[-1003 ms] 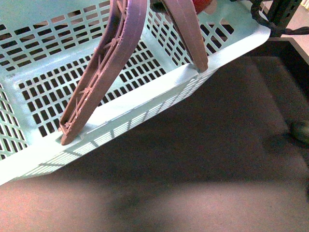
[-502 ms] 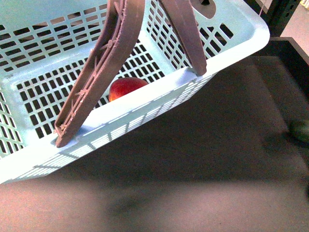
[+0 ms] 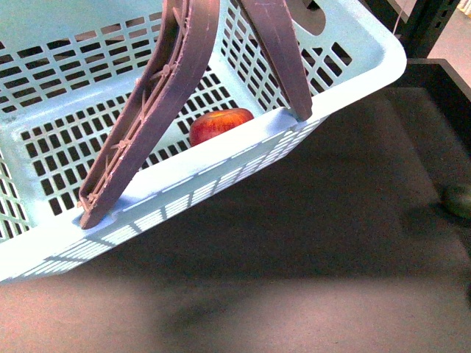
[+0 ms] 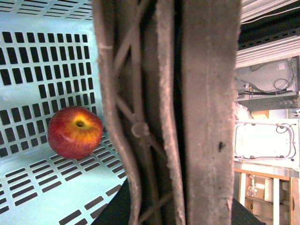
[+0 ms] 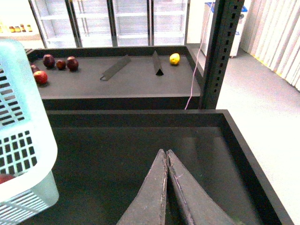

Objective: Pick apple with right arm and hold basket with left

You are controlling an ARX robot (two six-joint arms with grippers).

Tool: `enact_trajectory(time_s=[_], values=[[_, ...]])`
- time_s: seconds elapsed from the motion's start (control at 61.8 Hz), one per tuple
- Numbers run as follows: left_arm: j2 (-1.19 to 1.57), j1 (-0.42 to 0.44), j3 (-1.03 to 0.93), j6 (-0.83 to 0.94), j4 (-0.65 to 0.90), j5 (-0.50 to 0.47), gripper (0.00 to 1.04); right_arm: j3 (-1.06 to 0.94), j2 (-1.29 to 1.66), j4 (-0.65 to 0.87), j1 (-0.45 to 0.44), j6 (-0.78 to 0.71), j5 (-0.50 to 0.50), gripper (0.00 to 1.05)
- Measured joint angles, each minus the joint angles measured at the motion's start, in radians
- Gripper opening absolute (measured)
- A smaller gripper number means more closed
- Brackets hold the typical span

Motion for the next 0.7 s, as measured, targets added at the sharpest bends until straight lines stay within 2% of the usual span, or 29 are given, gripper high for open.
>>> enact_trajectory(time_s=[0.194, 0.259, 0.324, 0.55, 0.696], values=[[0.000, 0.000, 0.000, 0.000, 0.000, -0.001, 0.16, -0.057, -0.098, -0.042, -0.034, 0.000, -0.033, 0.02], [0.000, 0.000, 0.000, 0.000, 0.000, 0.000, 0.16, -0.075, -0.138, -0.067, -0.081, 0.000, -0.105, 0.02], [0.000, 0.000, 0.000, 0.000, 0.000, -0.001, 0.16, -0.093, -0.186, -0.095, -0.121, 0.000, -0.114, 0.02], [0.000, 0.000, 0.000, 0.000, 0.000, 0.000, 0.16, -0.132, -0.316, -0.187, -0.125, 0.000, -0.121, 0.02], [0.000, 0.000, 0.000, 0.000, 0.000, 0.000, 0.16, -0.155, -0.349, -0.178, -0.125, -0.001, -0.124, 0.02]])
